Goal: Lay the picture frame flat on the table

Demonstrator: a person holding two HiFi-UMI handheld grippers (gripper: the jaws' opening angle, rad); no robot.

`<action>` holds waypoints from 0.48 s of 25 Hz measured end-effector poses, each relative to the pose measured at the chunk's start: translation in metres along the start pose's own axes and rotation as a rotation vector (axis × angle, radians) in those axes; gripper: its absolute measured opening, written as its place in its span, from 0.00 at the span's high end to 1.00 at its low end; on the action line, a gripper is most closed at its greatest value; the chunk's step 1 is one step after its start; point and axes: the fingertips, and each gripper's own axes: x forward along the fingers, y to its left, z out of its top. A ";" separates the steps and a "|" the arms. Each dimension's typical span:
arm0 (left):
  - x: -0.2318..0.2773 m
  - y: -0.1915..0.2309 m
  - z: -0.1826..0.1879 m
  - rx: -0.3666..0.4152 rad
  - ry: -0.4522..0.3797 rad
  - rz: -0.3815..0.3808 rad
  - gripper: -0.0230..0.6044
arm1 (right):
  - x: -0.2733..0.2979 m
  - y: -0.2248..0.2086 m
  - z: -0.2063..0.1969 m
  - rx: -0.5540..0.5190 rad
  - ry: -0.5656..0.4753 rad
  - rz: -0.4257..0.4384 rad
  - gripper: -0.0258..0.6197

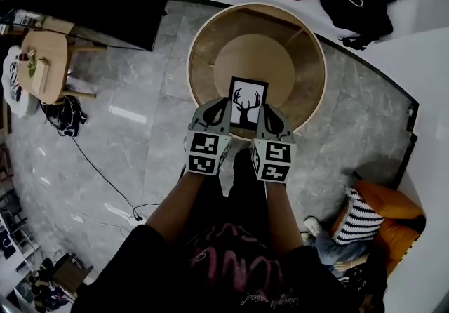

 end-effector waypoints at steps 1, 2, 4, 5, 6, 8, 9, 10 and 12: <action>-0.005 -0.001 0.005 0.006 -0.012 0.001 0.95 | -0.004 0.003 0.004 -0.004 -0.011 0.003 0.93; -0.011 -0.001 0.009 0.010 -0.024 0.003 0.95 | -0.008 0.005 0.009 -0.006 -0.023 0.005 0.93; -0.021 0.000 0.020 0.014 -0.045 0.011 0.95 | -0.016 0.008 0.021 -0.012 -0.048 0.003 0.93; -0.026 0.000 0.026 0.016 -0.054 0.016 0.95 | -0.020 0.008 0.027 -0.014 -0.060 0.001 0.93; -0.031 0.001 0.030 0.019 -0.060 0.019 0.95 | -0.025 0.008 0.032 -0.014 -0.071 0.002 0.93; -0.039 0.000 0.039 0.028 -0.070 0.021 0.95 | -0.033 0.007 0.042 -0.022 -0.090 0.002 0.93; -0.042 0.000 0.044 0.037 -0.079 0.019 0.95 | -0.038 0.005 0.047 -0.030 -0.099 0.001 0.93; -0.045 -0.001 0.050 0.046 -0.090 0.017 0.95 | -0.042 0.005 0.052 -0.039 -0.107 -0.001 0.93; -0.052 -0.002 0.063 0.056 -0.114 0.011 0.95 | -0.050 0.005 0.062 -0.047 -0.127 -0.005 0.93</action>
